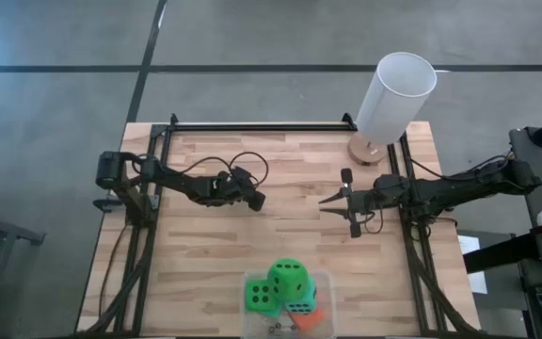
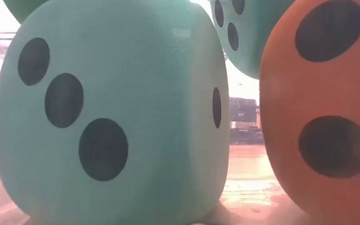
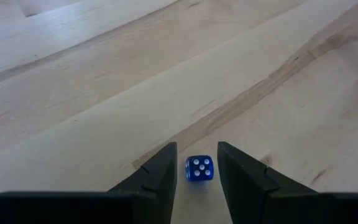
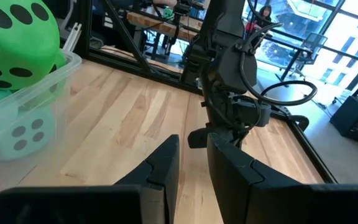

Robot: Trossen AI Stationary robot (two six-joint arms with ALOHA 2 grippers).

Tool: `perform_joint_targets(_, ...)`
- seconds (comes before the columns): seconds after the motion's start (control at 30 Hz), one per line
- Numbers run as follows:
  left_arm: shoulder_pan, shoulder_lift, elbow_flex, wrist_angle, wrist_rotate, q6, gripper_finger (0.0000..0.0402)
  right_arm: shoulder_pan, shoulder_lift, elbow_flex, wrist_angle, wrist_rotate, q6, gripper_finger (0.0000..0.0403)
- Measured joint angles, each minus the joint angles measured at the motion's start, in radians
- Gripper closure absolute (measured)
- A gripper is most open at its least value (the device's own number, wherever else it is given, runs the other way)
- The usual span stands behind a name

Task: Pick & Place Dice
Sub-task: Put the small blue dice into the transparent bin

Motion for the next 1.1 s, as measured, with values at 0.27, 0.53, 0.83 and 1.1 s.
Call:
perform_joint_targets(0.27, -0.006, 0.0, 0.0, 0.0, -0.008, 0.023, 0.0282, 0.0, -0.001, 0.0, 0.0, 0.0, 0.001, 0.0316)
perform_joint_targets(0.53, -0.013, 0.015, 0.0, 0.011, -0.011, 0.023, 0.0282, 0.0, -0.001, 0.0, 0.001, 0.0, 0.003, 0.0314)
perform_joint_targets(0.83, -0.016, 0.046, 0.0, 0.018, -0.011, 0.026, 0.0282, 0.0, -0.001, 0.0, 0.001, 0.001, 0.003, 0.0331)
perform_joint_targets(1.1, -0.015, 0.045, 0.001, 0.005, -0.016, 0.027, 0.0321, 0.0, -0.001, 0.0, 0.003, 0.0, 0.001, 0.0333)
